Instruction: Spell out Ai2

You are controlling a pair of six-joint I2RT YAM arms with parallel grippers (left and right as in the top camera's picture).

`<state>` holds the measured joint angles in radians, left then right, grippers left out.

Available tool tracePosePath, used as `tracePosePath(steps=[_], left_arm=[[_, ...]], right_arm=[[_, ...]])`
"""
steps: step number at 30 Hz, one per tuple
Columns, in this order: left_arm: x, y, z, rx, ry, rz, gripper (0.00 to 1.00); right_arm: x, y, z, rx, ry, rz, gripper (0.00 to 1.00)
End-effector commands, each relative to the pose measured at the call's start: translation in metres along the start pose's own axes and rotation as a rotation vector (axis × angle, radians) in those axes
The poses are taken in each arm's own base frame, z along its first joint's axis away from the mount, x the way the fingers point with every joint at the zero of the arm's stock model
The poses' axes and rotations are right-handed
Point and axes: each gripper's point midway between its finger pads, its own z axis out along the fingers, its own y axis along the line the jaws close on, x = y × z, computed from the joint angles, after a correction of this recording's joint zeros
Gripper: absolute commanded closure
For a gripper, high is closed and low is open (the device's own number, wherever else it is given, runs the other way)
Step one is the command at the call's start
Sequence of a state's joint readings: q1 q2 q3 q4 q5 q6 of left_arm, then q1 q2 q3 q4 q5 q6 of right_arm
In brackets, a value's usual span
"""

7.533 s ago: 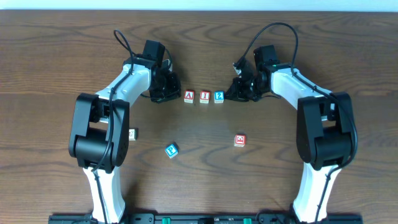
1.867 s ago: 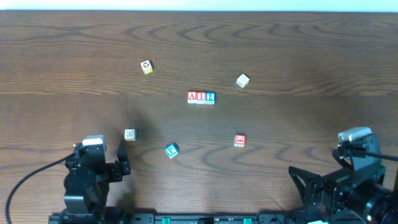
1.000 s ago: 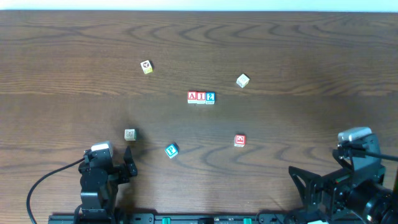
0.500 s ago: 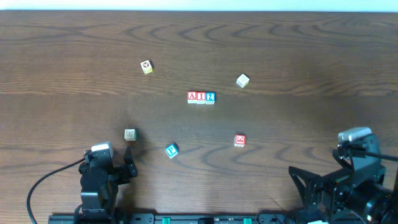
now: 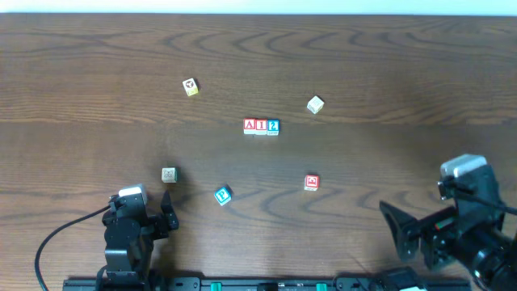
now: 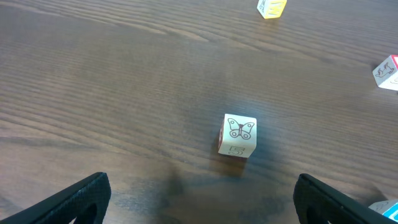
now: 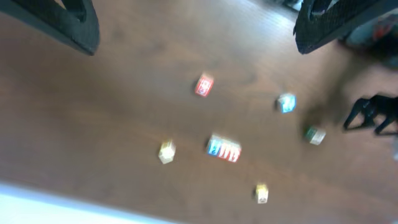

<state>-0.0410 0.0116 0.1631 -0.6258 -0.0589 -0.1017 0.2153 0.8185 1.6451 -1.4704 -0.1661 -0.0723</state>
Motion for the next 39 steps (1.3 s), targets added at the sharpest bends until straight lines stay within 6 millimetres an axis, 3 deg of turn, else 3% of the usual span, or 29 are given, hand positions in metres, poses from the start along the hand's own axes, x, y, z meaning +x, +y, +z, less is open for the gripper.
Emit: tracePosePath(steps=[1,4,7,10,19,27,34,39], left_arm=[[0.003,0.002,0.001,-0.007,0.006,-0.008,0.05],[0.003,0.002,0.001,-0.007,0.006,-0.008,0.05],[0.003,0.002,0.001,-0.007,0.006,-0.008,0.05],[0.003,0.002,0.001,-0.007,0.006,-0.008,0.05],[0.003,0.002,0.001,-0.007,0.006,-0.008,0.05],[0.003,0.002,0.001,-0.007,0.006,-0.008,0.05],[0.003,0.002,0.001,-0.007,0.006,-0.008,0.05],[0.003,0.002,0.001,-0.007,0.006,-0.008,0.05]], right_arm=[[0.006,-0.008,0.001,0.056,-0.064,-0.127,0.01],[0.022,-0.009,0.007,0.077,-0.144,-0.206,0.01],[0.063,-0.009,0.026,0.08,-0.144,-0.241,0.01],[0.089,-0.011,0.045,0.09,-0.157,-0.238,0.01],[0.141,-0.028,0.109,0.145,-0.237,-0.153,0.01],[0.181,-0.035,0.152,0.132,-0.126,-0.086,0.01],[0.237,-0.037,0.19,0.103,0.033,-0.01,0.01],[0.241,-0.038,0.197,0.103,0.033,-0.011,0.01]])
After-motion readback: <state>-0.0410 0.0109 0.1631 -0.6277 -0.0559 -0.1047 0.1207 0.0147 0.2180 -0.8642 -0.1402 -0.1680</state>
